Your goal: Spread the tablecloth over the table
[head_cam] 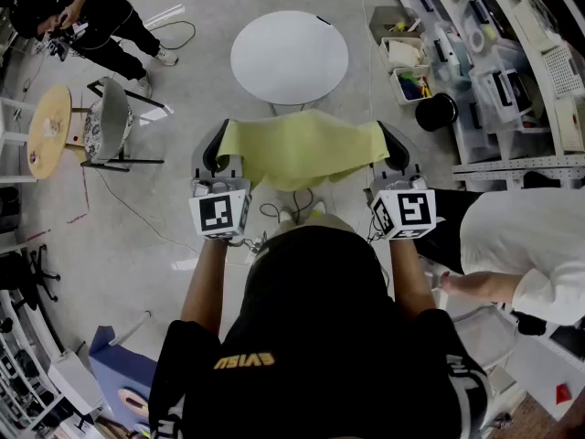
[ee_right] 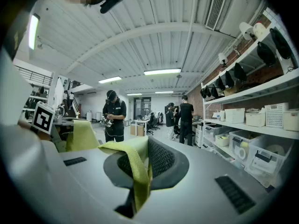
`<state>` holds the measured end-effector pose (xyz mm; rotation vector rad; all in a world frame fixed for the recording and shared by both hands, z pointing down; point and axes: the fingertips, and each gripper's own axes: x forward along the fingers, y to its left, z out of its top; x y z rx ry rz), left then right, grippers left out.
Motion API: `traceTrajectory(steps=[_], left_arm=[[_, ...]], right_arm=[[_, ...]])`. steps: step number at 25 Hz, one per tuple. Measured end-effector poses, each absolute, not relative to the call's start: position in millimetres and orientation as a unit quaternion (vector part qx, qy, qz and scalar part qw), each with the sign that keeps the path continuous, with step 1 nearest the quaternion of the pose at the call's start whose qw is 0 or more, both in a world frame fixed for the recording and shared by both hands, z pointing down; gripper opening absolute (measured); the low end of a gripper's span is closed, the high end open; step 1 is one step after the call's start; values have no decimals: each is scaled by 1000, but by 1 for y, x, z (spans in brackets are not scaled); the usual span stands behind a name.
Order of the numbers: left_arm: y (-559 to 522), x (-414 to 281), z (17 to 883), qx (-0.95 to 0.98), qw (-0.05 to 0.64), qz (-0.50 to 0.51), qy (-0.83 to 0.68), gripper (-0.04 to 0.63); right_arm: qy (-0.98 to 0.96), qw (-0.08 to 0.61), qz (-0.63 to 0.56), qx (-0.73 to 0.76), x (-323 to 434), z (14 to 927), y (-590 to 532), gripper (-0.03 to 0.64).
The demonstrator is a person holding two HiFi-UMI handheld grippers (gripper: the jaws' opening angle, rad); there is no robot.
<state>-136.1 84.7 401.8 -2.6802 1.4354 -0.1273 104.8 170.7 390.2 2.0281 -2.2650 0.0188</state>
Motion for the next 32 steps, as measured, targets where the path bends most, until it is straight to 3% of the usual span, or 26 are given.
traceTrajectory(steps=[9, 14, 32], left_arm=[[103, -193, 404, -856, 35, -47, 513, 17], [100, -231, 419, -836, -23, -45, 547, 17], [75, -262, 423, -804, -15, -67, 590, 17]], right_arm=[[-716, 63, 14, 695, 113, 401, 183, 3], [-701, 55, 27, 710, 118, 402, 188, 3], [-671, 75, 35, 737, 184, 404, 195, 3]])
